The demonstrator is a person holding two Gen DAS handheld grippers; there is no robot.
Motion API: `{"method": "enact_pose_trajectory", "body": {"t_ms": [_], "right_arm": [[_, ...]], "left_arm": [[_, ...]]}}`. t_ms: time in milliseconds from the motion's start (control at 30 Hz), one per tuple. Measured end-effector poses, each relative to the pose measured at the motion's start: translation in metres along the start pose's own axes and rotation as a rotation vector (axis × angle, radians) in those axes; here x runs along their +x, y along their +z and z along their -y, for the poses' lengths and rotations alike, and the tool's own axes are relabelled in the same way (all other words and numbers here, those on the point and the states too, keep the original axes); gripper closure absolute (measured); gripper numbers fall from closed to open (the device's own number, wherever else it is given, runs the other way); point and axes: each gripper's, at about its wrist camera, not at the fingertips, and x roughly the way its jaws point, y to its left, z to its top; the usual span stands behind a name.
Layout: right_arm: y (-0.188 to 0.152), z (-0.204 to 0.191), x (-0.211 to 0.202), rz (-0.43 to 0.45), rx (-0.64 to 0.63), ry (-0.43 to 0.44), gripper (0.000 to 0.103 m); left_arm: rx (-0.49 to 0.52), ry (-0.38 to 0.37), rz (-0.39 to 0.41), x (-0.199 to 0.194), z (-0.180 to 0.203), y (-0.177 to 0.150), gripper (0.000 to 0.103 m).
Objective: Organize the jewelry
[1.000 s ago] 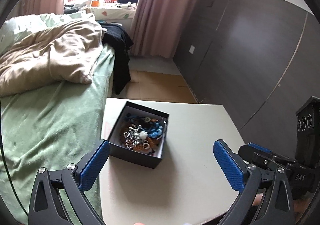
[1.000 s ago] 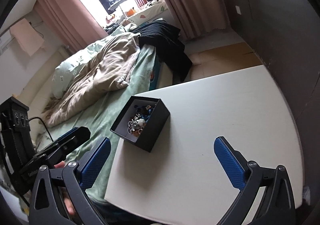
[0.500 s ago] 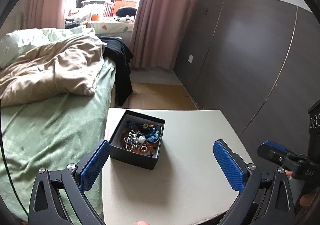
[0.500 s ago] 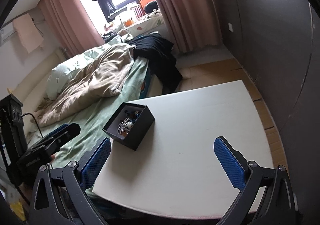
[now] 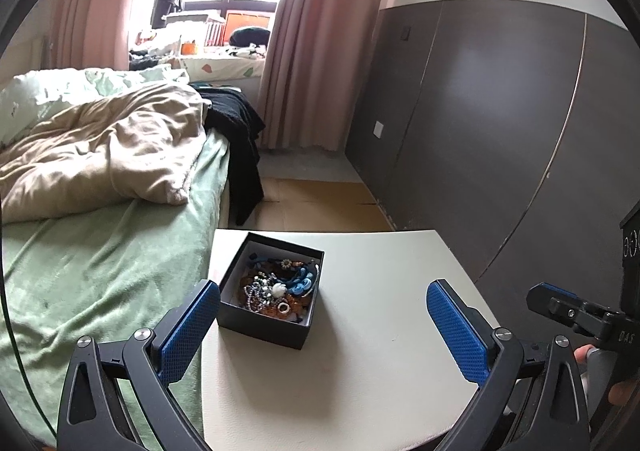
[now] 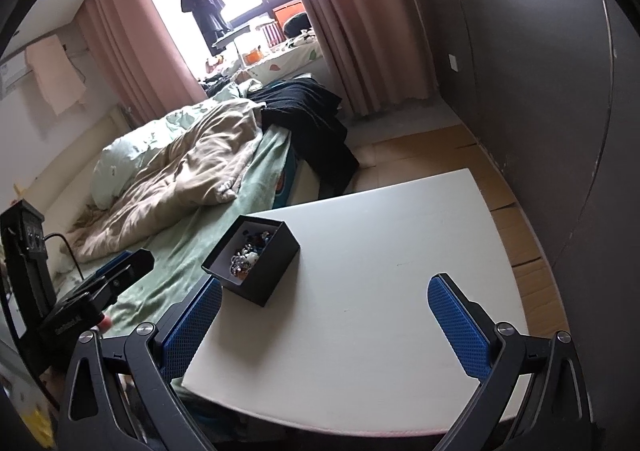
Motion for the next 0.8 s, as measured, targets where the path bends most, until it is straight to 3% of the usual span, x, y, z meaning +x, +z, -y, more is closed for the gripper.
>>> {"method": "enact_pose_trajectory", "body": {"t_ms": [800], "right_arm": [[0.0041, -0.0056, -0.0061, 0.006, -0.021, -0.018, 0.000]], "left_arm": [[0.006, 0.001, 0.011, -0.0053, 0.0052, 0.0005, 0.000]]}}
